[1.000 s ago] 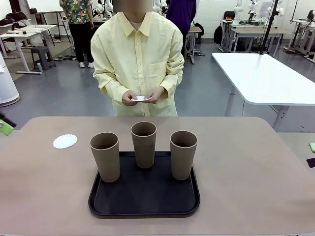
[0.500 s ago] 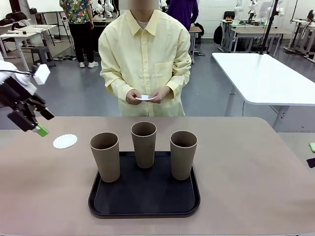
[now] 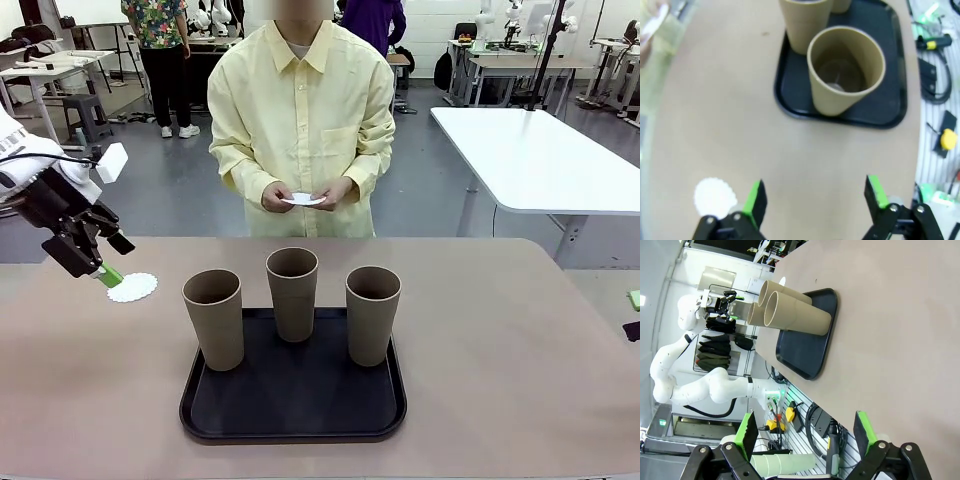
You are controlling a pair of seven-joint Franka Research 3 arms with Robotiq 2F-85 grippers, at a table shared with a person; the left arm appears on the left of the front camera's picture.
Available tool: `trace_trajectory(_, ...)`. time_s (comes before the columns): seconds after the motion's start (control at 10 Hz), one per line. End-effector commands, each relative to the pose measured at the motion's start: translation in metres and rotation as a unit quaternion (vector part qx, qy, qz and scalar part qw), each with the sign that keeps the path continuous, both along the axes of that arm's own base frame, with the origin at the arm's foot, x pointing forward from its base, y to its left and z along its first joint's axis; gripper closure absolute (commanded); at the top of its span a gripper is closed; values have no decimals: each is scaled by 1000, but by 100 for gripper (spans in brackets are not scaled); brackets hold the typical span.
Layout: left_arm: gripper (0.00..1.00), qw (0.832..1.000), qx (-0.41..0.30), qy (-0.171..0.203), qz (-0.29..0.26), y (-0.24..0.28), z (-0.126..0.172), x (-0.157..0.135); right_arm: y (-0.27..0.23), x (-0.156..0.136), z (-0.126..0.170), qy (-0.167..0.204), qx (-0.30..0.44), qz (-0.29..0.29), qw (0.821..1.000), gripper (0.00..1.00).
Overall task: Place coasters on the table and set cups on them.
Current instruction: Pick up one Reusable plastic cup and place it on a coaster set by the human.
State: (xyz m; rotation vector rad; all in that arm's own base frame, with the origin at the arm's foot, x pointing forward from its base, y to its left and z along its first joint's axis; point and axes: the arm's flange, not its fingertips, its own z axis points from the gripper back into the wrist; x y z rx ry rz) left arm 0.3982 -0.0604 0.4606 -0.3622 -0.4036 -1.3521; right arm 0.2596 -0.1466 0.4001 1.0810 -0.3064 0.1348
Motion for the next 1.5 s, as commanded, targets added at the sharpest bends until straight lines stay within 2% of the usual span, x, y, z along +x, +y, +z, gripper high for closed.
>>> trace_trajectory(0.0, 0, 1000, 12, -7, 0, 4, 1, 1, -1, 0, 0, -1, 2, 2, 1000, 0)
trace_trajectory(0.3, 0, 1000, 3, -1, 0, 1, 0, 0, -1, 0, 0, -1, 2, 2, 1000, 0)
trace_trajectory(0.5, 0, 991, -105, -68, -47, 5, -23, -6, -1, 0, 0, -1, 2, 2, 1000, 0)
trace_trajectory(0.7, 0, 977, -172, -93, -87, 18, -51, -4, -1, 0, 0, -1, 2, 2, 1000, 0)
trace_trajectory(0.9, 0, 967, -214, -95, -98, 28, -73, -1, -1, 0, 0, -1, 2, 2, 1000, 0)
trace_trajectory(1.2, 0, 952, -292, -38, -80, 28, -111, 8, -1, 0, 0, -1, 2, 2, 1000, 0)
trace_trajectory(1.4, 0, 946, -320, -18, -56, 21, -132, 15, -1, 0, 0, -1, 2, 2, 1000, 0)
